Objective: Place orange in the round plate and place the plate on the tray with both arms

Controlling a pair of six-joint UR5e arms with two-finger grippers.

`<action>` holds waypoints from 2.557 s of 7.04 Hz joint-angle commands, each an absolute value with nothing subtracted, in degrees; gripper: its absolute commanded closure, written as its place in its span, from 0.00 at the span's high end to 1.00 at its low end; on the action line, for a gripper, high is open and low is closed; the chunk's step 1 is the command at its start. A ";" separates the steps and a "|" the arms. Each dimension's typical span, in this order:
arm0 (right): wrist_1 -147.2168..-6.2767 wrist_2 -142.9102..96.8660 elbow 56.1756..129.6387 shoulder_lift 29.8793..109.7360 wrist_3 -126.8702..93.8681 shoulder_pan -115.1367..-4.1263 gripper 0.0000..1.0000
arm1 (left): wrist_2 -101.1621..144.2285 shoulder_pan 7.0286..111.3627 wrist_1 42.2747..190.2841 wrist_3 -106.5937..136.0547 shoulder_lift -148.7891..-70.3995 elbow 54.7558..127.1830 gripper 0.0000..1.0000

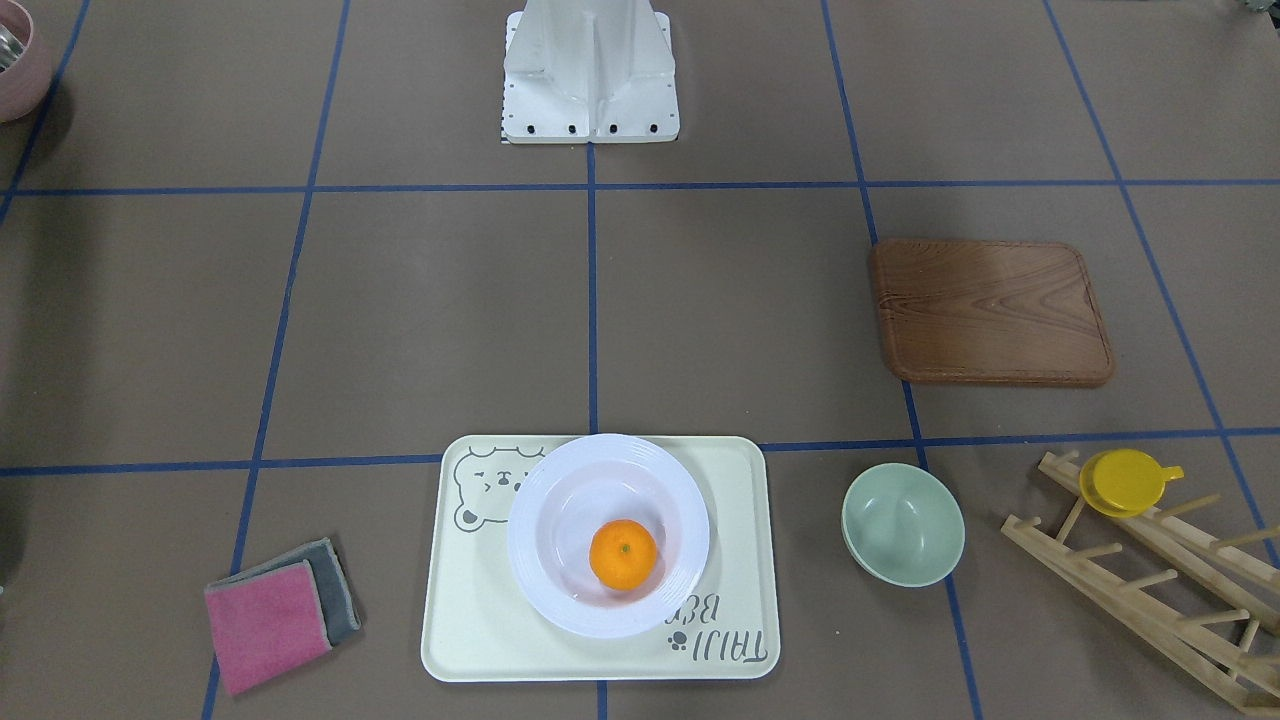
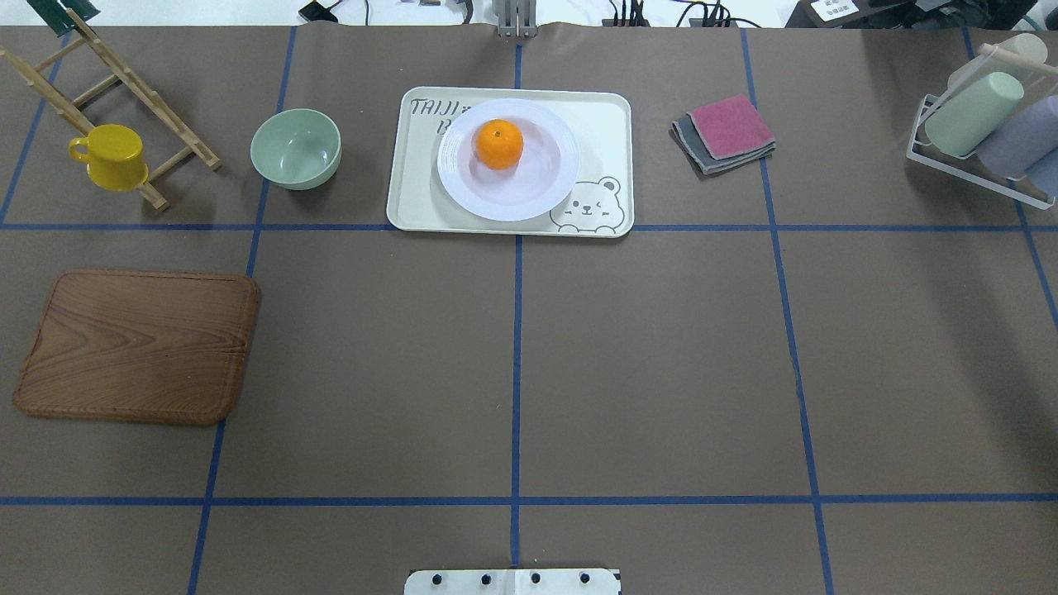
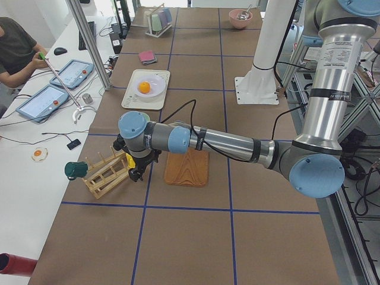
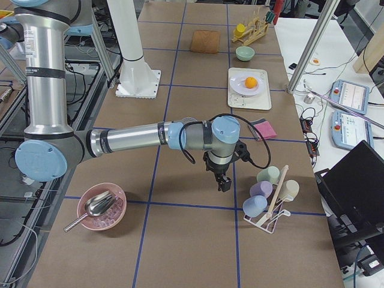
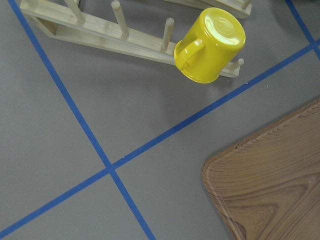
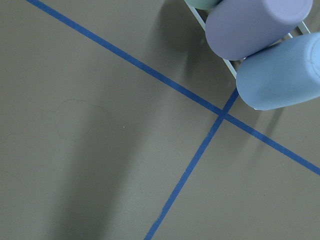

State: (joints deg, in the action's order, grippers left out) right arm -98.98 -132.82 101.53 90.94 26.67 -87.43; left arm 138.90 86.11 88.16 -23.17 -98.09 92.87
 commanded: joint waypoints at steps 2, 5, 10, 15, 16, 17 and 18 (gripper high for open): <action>-98.70 -133.51 102.04 89.13 25.31 -87.45 1.00 | 138.96 86.04 88.86 -23.12 -98.70 93.08 1.00; -98.79 -134.21 105.88 91.47 25.49 -87.89 1.00 | 138.61 86.04 88.86 -23.20 -96.70 96.14 1.00; -98.70 -134.47 105.82 91.23 25.84 -85.87 1.00 | 138.52 85.96 89.12 -23.73 -96.41 96.42 1.00; -98.70 -134.65 105.91 91.14 26.19 -85.61 1.00 | 138.52 85.87 89.47 -23.55 -96.07 96.42 1.00; -98.70 -134.65 105.91 91.14 26.28 -85.61 1.00 | 138.52 85.87 89.47 -23.55 -96.06 96.07 1.00; -98.70 -134.65 105.91 91.14 26.28 -85.61 1.00 | 138.52 85.87 89.47 -23.55 -96.06 95.80 1.00; -98.70 -134.65 105.91 91.06 26.28 -85.61 1.00 | 138.52 85.87 89.47 -23.55 -96.06 95.71 1.00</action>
State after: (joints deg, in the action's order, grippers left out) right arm -98.70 -134.65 105.90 91.12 26.27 -85.61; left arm 138.52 85.87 89.47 -23.55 -96.07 95.91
